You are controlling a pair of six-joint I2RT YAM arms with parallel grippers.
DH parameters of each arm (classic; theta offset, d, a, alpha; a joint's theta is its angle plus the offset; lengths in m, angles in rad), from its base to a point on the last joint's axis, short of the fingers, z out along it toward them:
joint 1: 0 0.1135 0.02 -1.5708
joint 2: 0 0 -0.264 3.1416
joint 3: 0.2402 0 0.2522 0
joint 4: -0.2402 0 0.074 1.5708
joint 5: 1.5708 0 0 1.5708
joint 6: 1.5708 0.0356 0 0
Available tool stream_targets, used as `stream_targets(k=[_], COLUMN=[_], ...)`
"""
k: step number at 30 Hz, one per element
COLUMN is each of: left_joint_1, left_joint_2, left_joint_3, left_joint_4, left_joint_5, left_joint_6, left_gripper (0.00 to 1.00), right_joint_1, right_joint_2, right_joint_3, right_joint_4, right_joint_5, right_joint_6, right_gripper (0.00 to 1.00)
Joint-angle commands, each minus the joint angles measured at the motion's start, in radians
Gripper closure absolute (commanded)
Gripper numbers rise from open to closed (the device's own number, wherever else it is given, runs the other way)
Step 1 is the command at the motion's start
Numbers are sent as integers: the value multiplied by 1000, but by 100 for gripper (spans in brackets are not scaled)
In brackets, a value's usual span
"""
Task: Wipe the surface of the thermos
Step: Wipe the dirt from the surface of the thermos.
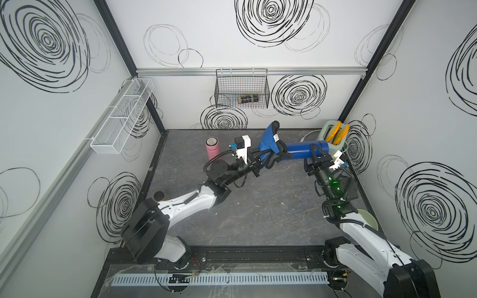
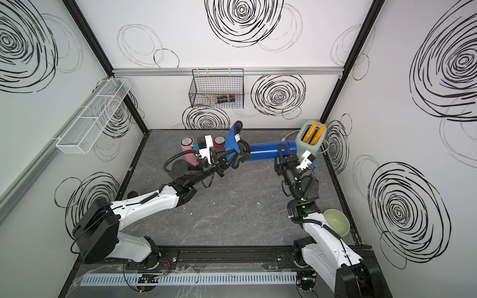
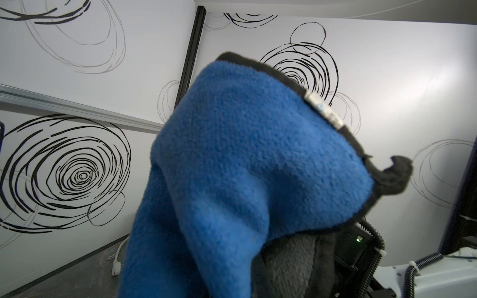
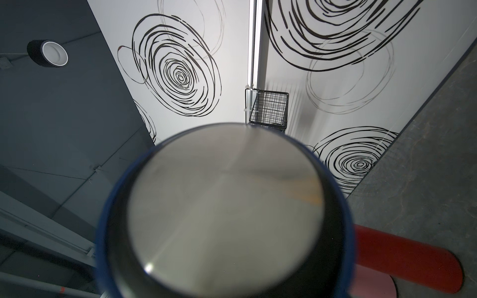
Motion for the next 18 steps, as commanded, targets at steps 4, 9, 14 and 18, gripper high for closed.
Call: stream_targets(k=[4,9,14,18], left_joint_1=[7,12,12,17], left_joint_2=[63,124,147,150], left_joint_3=[-40,-49,-76,-118], left_joint_4=[143,211,242,271], left_joint_5=[-4,11,13,6], left_joint_6=[-38,-74,-76,-71], left_gripper=[100,100,100,100], right_joint_1=[3,4,-1,-13], right_joint_2=[2,22,10,6], right_joint_3=[19,19,36,52], right_joint_4=[189,239,242,248], right_joint_5=[-40,-55,-55,-60], right_joint_6=[315,379,387,398], right_gripper=[100,100,100,100])
